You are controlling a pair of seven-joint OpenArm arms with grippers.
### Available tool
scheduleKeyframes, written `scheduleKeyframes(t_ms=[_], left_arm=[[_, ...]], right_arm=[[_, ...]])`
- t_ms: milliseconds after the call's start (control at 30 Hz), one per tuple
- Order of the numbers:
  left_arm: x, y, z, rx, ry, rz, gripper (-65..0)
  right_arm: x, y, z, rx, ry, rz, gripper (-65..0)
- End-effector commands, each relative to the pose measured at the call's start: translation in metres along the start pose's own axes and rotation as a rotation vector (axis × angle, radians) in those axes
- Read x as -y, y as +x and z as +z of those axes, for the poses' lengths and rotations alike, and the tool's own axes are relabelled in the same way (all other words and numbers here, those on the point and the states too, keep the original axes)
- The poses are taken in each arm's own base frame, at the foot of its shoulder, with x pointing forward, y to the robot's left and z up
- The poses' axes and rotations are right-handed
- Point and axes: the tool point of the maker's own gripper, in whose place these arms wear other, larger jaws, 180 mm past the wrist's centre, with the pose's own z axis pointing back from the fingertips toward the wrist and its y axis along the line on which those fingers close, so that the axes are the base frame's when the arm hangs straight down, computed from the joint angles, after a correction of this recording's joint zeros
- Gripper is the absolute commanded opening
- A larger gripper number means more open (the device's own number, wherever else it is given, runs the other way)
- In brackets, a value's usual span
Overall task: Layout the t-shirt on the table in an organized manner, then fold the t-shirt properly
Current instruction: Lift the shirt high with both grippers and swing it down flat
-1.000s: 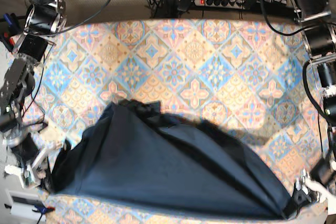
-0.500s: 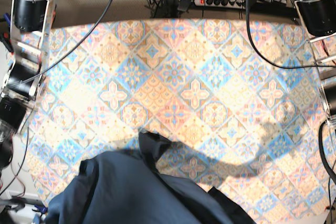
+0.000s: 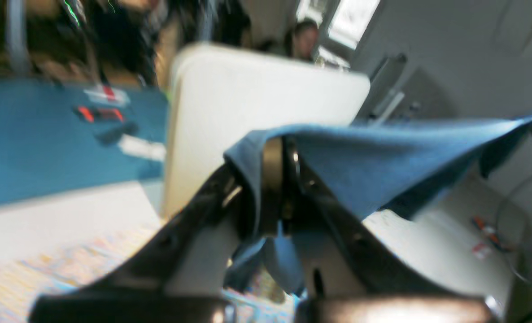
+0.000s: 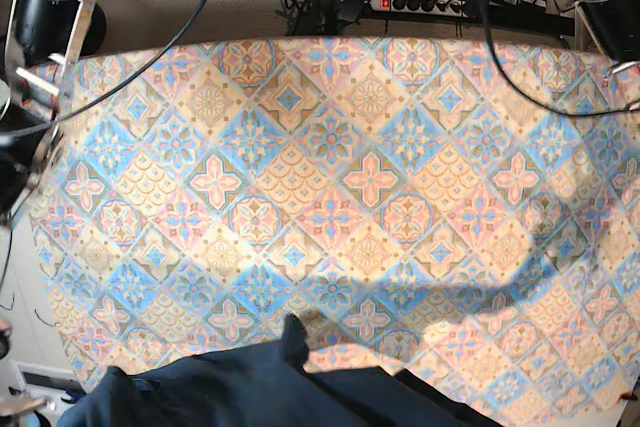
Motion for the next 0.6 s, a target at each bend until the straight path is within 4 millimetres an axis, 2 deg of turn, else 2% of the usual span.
scheduleKeyframes(t_ms=[0,33,133,233,333,433,567], left_arm=[[0.002,-0.012,0.008,-0.035,-0.001,-0.019,-65.0],[0.000,-0.025,0.020,-0.070,0.010,-0.038,-65.0],[-0.010,-0.084,0.053,-0.181,0.047,-0.019,-65.0],[-0.009,-0.139,0.088,-0.267,0.071,0.011,-65.0],[-0.006,-0.183,0.126,-0.322,0.107,0.059,-65.0],[-0.001,-0.226,0.166,-0.367,0.156,0.131,-65.0],[0.004,-0.264,0.210,-0.420,0.244,0.168,-65.0]], right_arm=[[-0.019,-0.020,0.010,-0.056,0.032,0.021,-64.5],[-0.030,-0.034,0.022,-0.092,0.041,0.033,-64.5],[-0.077,-0.085,0.057,-0.216,0.110,0.030,-64.5],[-0.127,-0.133,0.093,-0.349,0.213,-0.002,-64.5],[-0.163,-0.172,0.127,-0.467,0.295,-0.048,-64.5],[-0.183,-0.197,0.155,-0.553,0.333,-0.089,-64.5],[-0.211,-0.217,0.183,-0.634,0.390,-0.139,-64.5]])
